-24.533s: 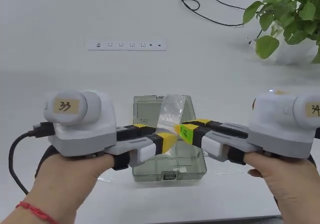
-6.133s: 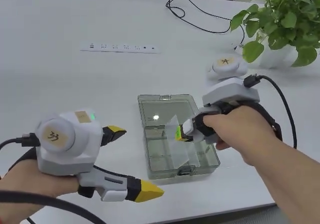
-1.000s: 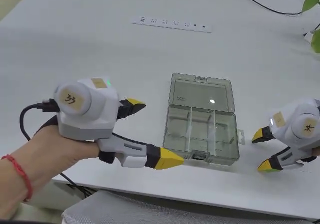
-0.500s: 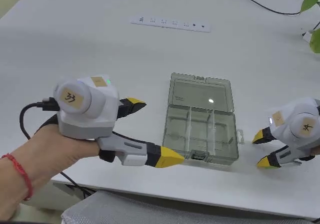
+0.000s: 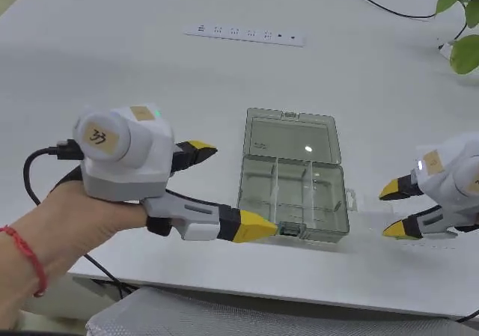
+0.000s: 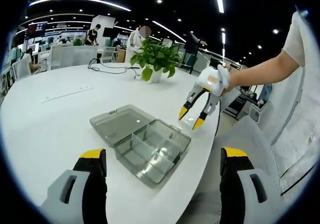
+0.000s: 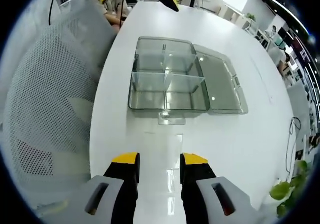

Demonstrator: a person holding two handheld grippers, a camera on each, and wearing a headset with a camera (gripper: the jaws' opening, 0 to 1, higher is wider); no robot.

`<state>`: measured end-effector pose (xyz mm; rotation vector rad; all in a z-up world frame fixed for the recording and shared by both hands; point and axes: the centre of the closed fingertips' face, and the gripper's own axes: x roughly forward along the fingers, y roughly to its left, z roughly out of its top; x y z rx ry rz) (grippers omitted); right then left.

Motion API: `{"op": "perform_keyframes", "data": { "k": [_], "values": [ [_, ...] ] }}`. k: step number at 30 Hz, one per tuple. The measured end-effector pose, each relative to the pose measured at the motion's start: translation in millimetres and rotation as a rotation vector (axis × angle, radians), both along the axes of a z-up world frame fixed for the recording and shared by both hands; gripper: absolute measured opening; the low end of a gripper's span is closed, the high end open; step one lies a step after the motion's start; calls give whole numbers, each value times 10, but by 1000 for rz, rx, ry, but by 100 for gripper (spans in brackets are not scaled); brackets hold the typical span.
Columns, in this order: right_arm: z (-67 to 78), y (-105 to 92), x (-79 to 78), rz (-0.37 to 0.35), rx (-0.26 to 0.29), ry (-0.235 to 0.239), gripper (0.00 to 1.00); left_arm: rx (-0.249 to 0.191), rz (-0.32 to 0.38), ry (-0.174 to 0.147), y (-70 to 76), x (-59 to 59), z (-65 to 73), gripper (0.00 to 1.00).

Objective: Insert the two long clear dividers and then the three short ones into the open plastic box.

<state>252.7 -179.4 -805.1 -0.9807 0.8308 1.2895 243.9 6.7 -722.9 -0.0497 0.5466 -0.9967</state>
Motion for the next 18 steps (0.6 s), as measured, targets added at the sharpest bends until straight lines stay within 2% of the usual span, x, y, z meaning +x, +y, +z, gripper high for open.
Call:
{"op": "perform_keyframes", "data": {
  "k": [2,3,5,6,11,12,13,15,18],
  "values": [
    [116,35,0,-8,17,-20,33,-18,10,14,-29,21,45,95],
    [83,29,31,-11,24,-29,33,-26,16,20,-41,33,67,93],
    [192,71,27,-14,41,-46,33,-66,36,38,-82,67,137,91],
    [264,99,18,-13,44,-58,33,-93,47,62,-112,78,173,90],
    [539,244,-7,-1,71,-100,33,-156,52,118,-248,95,266,86],
    [577,268,-14,1,75,-105,33,-170,58,135,-268,99,277,85],
    [629,306,-24,2,80,-110,33,-194,70,182,-298,91,284,84],
    [647,308,30,9,88,-123,33,-215,66,199,-334,91,302,80],
    [766,426,0,23,105,-135,33,-256,67,259,-403,78,324,73]
  ]
}}
